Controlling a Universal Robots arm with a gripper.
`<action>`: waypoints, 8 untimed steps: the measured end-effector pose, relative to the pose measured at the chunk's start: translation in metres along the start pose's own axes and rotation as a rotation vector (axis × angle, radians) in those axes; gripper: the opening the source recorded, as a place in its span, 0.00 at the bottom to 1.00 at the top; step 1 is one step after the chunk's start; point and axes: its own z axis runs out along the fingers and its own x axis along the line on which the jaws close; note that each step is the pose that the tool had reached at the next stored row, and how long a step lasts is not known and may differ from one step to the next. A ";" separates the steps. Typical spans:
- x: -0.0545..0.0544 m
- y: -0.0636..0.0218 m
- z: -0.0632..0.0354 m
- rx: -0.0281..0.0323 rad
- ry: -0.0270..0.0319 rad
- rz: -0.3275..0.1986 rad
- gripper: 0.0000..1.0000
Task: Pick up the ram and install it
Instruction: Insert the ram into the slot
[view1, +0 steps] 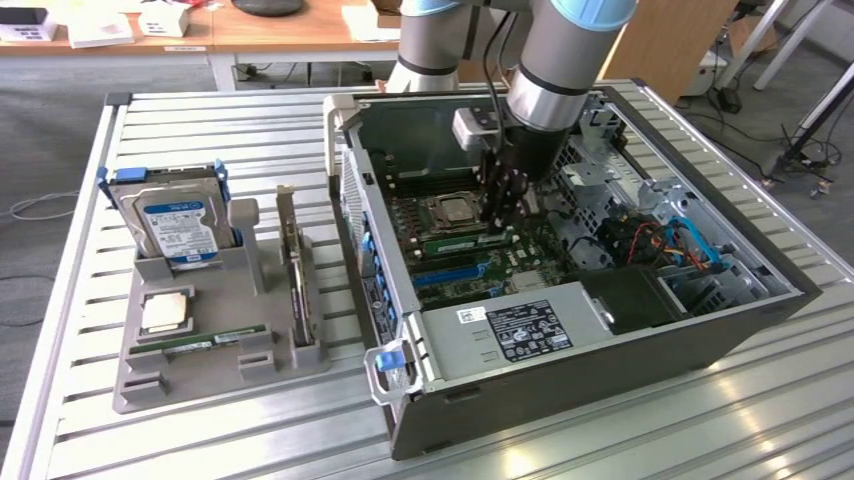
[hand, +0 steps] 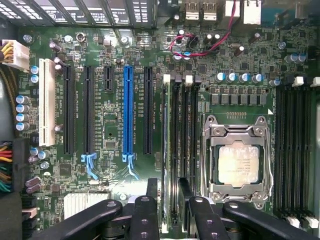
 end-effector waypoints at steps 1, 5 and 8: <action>0.000 0.0000 -0.0010 0.0000 0.0000 0.000 0.31; 0.000 0.0002 -0.0051 0.0000 0.0000 0.000 0.31; 0.000 0.0003 -0.0080 0.0000 0.0000 0.000 0.31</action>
